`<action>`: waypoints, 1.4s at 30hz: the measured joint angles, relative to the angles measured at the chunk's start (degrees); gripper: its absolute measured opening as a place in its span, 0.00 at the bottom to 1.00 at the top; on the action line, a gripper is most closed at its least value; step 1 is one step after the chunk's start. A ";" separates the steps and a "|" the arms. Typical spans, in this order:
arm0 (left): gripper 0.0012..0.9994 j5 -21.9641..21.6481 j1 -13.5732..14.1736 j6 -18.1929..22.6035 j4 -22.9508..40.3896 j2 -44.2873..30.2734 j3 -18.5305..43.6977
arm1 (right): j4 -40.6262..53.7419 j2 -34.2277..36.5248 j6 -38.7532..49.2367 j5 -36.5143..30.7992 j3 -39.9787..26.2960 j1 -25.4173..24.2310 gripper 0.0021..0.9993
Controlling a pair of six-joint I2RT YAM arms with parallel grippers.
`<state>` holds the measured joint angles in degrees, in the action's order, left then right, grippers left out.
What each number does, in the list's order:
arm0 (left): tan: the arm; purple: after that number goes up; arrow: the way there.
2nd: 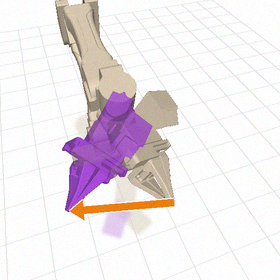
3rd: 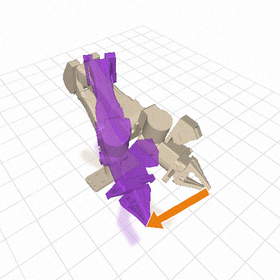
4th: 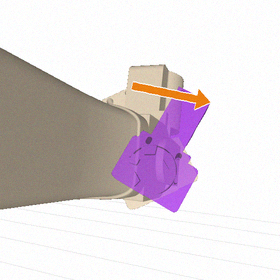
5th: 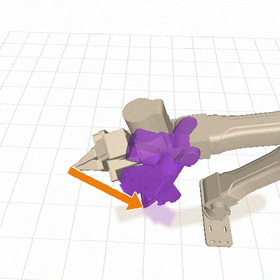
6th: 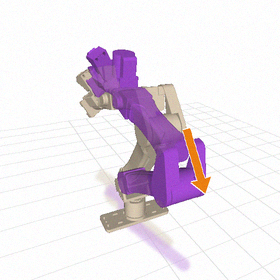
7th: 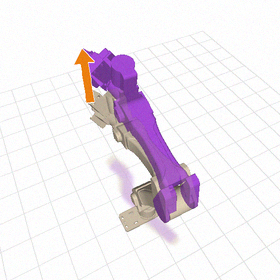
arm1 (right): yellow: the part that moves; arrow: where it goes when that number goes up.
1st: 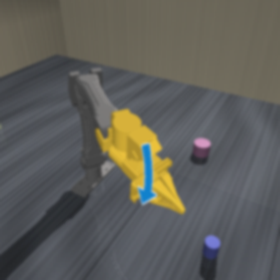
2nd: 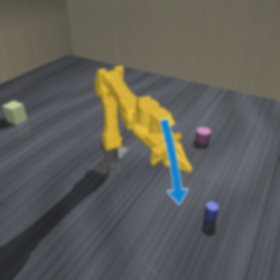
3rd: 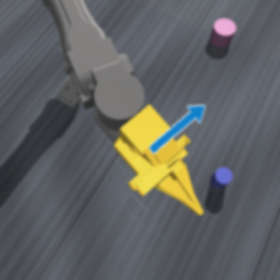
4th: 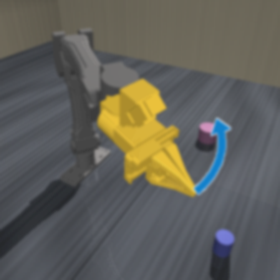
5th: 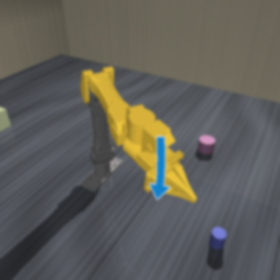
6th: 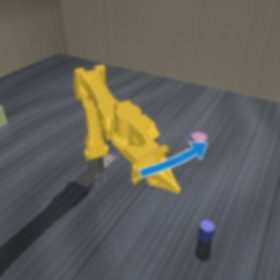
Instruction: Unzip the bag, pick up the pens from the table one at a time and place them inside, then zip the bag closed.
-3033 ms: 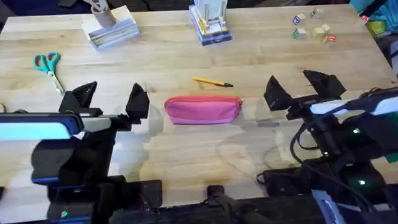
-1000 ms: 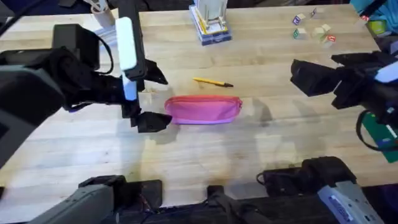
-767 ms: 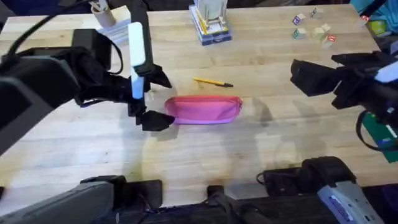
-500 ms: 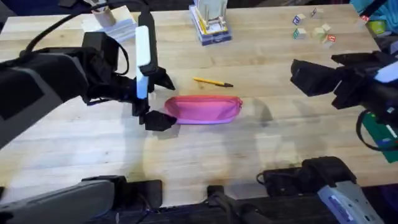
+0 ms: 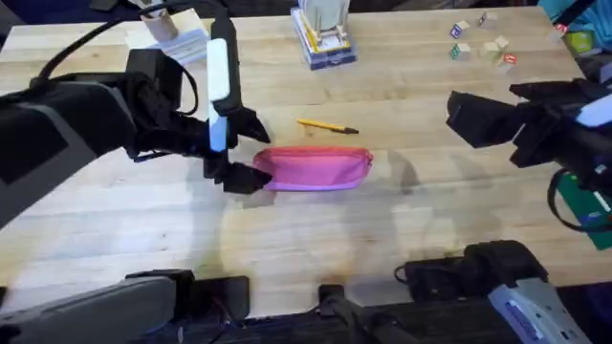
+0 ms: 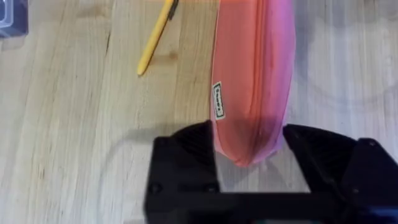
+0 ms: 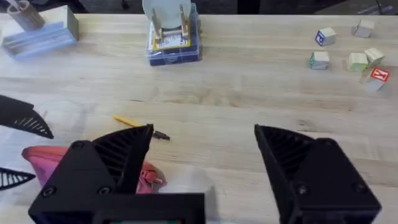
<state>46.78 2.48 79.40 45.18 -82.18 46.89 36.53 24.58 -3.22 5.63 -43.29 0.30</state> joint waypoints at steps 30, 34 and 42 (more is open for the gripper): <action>0.04 -0.10 0.33 0.15 0.20 -0.06 0.00 | 9.05 21.61 15.08 22.45 0.00 0.00 1.00; 0.04 -0.10 0.33 0.15 0.18 -0.06 0.00 | 8.67 33.19 20.76 30.53 0.00 0.02 1.00; 0.04 -0.10 0.33 0.15 0.20 -0.06 0.00 | 6.64 44.42 22.38 32.60 0.00 0.01 1.00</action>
<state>46.68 2.81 79.55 45.39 -82.24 46.89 43.18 69.00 19.16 38.23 -43.29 0.30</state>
